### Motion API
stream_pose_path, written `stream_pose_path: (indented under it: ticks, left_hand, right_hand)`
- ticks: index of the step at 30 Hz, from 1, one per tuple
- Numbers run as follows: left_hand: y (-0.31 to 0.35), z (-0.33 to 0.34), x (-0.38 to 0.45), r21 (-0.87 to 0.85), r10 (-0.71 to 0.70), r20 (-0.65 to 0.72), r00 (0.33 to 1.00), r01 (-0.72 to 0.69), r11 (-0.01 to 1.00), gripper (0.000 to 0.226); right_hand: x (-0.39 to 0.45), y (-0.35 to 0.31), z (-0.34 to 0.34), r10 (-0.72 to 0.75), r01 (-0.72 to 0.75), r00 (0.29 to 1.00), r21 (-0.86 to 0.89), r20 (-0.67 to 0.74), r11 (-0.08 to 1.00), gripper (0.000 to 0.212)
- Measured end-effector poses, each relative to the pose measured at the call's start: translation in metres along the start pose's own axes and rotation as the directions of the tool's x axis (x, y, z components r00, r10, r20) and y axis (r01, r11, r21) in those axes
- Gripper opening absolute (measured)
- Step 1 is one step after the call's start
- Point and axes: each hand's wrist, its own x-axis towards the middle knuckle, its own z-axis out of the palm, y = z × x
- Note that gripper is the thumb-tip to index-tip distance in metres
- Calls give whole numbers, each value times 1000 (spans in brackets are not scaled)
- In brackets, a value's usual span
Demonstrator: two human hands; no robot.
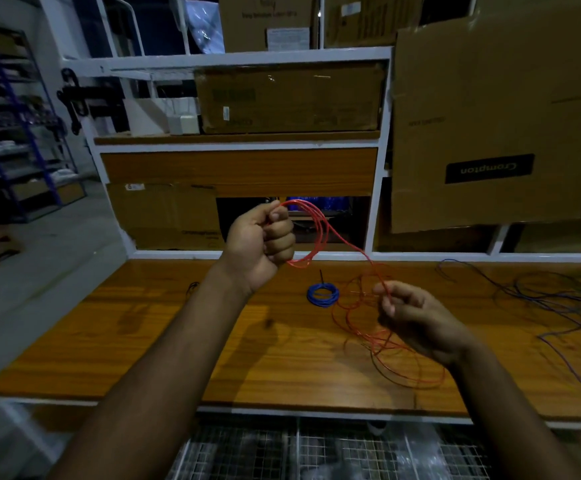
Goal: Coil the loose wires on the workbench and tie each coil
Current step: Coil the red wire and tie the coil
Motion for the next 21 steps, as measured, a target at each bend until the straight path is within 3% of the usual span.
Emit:
stream_pose_path:
  ticks: [2,4,7,10,13,16,18,21]
  left_hand:
    - [2,1,2,-14,25,-1,1000,-25,1000,38]
    - [2,2,5,-19,40,12,999,-40,999,37]
    - [-3,4,11,-2,50,10,999,-50,999,38]
    - [-10,7,15,8,66,-7,998,-66,998,38]
    - [-15,7,16,21,63,-25,998,-62,998,40]
    - [-21,6,16,44,48,-34,998,-47,998,40]
    - [-24,7,14,51,35,-29,999,-33,998,39]
    - [-28,10,7,73,27,-20,999,-26,997,37]
  right_hand:
    - [-4,20,3,-12,15,979,16,-204,1000,29]
    - [-6,35,16,-60,26,906,-86,-419,996,27]
    - [-9,49,48,-280,74,797,-374,-535,925,15]
    - [-11,46,83,-461,57,793,-705,-399,707,9]
    - [-21,22,117,-453,8,877,-937,-162,350,5]
    - [-33,-13,146,-303,119,951,-979,63,168,15]
    - [-37,-38,159,-240,233,947,-971,213,61,27]
    - [-32,-69,166,-370,280,881,-955,295,-96,36]
